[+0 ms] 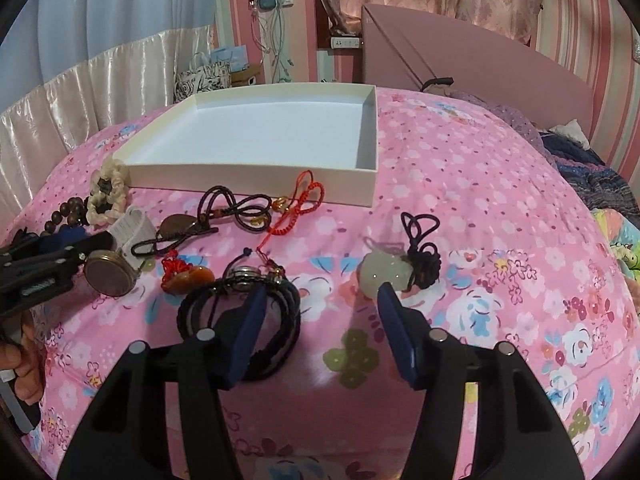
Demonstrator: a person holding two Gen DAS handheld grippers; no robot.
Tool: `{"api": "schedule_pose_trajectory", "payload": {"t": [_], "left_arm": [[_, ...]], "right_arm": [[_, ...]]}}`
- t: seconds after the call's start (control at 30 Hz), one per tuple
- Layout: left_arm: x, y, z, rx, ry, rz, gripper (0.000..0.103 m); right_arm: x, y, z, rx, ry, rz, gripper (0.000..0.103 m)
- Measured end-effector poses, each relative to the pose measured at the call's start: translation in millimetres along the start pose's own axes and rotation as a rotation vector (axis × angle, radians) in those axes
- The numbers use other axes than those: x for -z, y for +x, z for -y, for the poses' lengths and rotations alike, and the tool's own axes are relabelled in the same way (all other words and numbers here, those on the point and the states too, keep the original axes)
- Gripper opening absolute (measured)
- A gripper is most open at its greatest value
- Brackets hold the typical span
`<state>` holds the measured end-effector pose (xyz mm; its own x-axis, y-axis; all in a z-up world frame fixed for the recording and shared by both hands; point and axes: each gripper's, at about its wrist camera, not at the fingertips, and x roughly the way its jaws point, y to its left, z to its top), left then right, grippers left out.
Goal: Organize jewelry
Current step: 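Close left tool on the white watch while right tool grasps the black bracelets, then carry both items over the white tray and open right tool to drop bracelets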
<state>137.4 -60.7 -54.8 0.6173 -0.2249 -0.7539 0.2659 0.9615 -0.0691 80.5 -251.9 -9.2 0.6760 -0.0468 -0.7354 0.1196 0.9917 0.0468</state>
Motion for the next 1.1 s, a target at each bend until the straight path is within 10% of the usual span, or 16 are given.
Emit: {"api": "schedule_pose_trajectory", "payload": {"t": [0.27, 0.5, 1.1], "left_arm": [[11, 0, 33, 0.037, 0.141, -0.015, 0.033], [12, -5, 20, 0.107, 0.041, -0.003, 0.007], [12, -79, -6, 0.138, 0.010, 0.157, 0.003]], "right_arm": [[0, 5, -5, -0.019, -0.016, -0.018, 0.057], [0, 9, -7, -0.042, -0.025, -0.043, 0.010], [-14, -69, 41, -0.013, 0.076, 0.177, 0.008]]}}
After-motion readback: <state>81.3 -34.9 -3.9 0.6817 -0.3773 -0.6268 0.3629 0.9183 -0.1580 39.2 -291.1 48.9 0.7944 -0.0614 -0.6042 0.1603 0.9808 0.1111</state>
